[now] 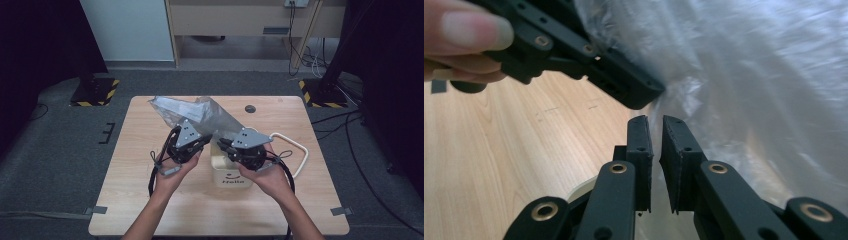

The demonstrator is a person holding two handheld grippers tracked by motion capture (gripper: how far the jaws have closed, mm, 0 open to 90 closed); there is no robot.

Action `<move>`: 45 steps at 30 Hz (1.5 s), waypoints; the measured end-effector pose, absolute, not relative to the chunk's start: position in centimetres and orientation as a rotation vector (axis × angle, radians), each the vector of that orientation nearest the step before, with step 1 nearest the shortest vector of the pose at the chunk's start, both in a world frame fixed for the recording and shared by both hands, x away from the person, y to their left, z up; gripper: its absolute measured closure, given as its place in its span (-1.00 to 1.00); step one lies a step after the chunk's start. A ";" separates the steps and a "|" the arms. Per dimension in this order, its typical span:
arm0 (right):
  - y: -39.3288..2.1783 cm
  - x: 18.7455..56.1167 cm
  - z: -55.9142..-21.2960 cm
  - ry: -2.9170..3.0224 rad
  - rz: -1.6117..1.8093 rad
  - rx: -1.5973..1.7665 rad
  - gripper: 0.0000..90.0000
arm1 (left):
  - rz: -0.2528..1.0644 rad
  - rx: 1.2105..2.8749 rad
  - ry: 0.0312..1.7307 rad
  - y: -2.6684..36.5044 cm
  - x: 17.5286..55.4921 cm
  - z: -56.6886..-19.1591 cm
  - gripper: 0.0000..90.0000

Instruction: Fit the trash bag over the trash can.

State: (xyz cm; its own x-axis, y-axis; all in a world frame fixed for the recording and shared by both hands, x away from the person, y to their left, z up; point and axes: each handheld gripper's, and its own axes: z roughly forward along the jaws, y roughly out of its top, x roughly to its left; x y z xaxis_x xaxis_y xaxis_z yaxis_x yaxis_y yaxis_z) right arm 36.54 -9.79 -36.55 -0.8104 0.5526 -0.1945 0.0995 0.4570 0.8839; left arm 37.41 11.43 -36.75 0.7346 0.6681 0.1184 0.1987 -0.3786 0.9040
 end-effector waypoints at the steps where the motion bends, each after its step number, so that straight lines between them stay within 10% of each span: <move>1: -9.7 36.6 -36.6 2.255 1.313 0.540 0.79 | 0.586 1.932 0.662 11.4 37.4 -36.7 0.99; 7: -9.2 37.2 -37.1 2.281 1.282 0.560 0.65 | 0.557 1.924 0.653 11.3 37.1 -36.5 0.99; 15: -9.1 37.8 -37.4 2.304 1.252 0.595 1.00 | 0.553 1.929 0.622 10.9 36.8 -36.2 0.96; 25: -11.0 38.0 -37.3 2.277 1.315 0.684 1.00 | 0.594 1.944 0.592 10.6 36.9 -36.5 0.49; 33: -12.5 37.9 -37.2 2.244 1.345 0.724 1.00 | 0.595 1.980 0.619 10.9 37.3 -36.9 0.91; 45: -14.8 38.2 -37.3 2.213 1.327 0.790 1.00 | 0.582 1.991 0.644 11.3 37.5 -37.4 0.98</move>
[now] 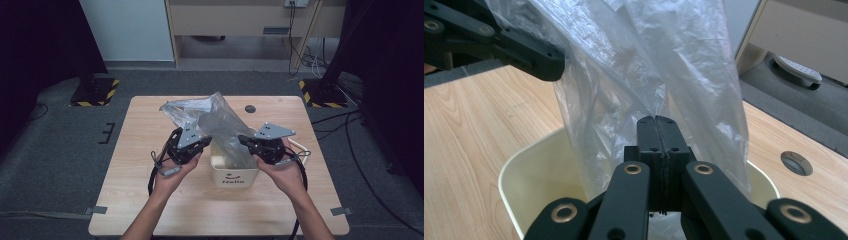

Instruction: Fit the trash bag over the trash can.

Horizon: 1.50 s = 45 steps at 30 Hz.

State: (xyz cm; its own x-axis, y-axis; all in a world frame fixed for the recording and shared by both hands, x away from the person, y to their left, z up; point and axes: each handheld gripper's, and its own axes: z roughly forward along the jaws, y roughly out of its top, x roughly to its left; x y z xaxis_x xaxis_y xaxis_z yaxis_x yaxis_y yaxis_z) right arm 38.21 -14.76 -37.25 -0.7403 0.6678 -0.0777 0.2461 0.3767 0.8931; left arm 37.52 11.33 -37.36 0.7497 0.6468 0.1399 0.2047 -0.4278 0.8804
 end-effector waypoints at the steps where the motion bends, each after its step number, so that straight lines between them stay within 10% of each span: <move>1: -14.7 38.2 -37.3 2.214 1.326 0.791 1.00 | 0.582 1.988 0.643 11.3 37.5 -37.3 0.98; 27: -15.0 38.6 -37.6 2.215 1.315 0.813 1.00 | 0.602 1.989 0.623 11.2 37.0 -37.5 0.99; 45: -12.2 38.9 -36.7 2.202 1.311 0.778 0.29 | 0.615 2.010 0.594 10.7 36.7 -37.5 1.00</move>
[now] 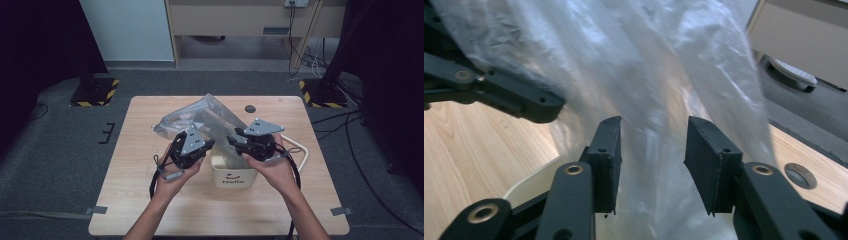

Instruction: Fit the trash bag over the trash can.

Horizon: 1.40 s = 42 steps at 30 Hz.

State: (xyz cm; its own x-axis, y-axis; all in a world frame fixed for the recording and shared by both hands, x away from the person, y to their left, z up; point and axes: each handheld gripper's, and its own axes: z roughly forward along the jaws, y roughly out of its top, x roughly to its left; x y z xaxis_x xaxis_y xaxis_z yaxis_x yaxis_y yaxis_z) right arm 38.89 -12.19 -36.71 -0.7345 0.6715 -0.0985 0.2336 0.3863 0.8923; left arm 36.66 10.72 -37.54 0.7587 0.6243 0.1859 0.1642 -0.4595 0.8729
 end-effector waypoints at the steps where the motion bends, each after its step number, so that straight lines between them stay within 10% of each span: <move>1: -12.0 38.9 -36.7 2.207 1.310 0.768 0.29 | 0.613 2.009 0.595 10.7 36.7 -37.6 1.00; 6: -11.3 38.7 -36.5 2.204 1.320 0.745 0.30 | 0.611 2.015 0.588 10.6 36.6 -37.6 1.00; 13: -11.9 38.5 -35.9 2.189 1.313 0.746 0.98 | 0.617 2.013 0.596 11.0 36.8 -37.7 1.00; 42: -20.1 34.8 -38.8 2.131 1.306 0.865 1.00 | 0.758 2.043 0.683 10.7 40.8 -38.0 1.00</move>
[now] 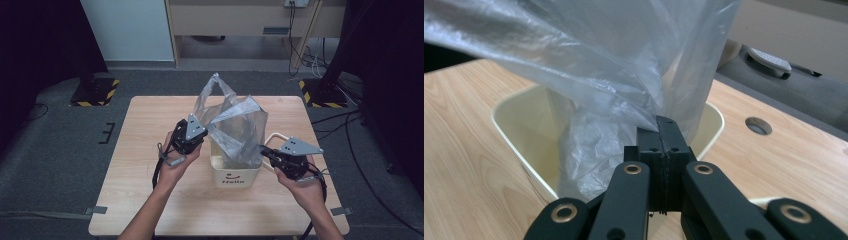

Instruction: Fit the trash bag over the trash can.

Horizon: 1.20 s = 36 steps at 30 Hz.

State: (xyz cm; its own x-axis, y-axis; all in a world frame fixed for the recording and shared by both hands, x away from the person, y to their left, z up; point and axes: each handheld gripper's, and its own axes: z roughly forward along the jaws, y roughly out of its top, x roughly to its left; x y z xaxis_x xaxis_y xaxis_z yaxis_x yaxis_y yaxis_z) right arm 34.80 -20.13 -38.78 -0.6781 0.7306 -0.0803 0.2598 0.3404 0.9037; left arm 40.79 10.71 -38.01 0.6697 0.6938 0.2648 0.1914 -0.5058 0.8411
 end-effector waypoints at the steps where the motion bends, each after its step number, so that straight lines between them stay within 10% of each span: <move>1: -20.3 34.8 -39.0 2.132 1.312 0.872 1.00 | 0.757 2.037 0.689 10.6 40.9 -38.0 1.00; 36: -22.5 32.0 -43.9 2.151 1.268 0.930 1.00 | 0.764 2.149 0.751 9.3 44.4 -40.2 1.00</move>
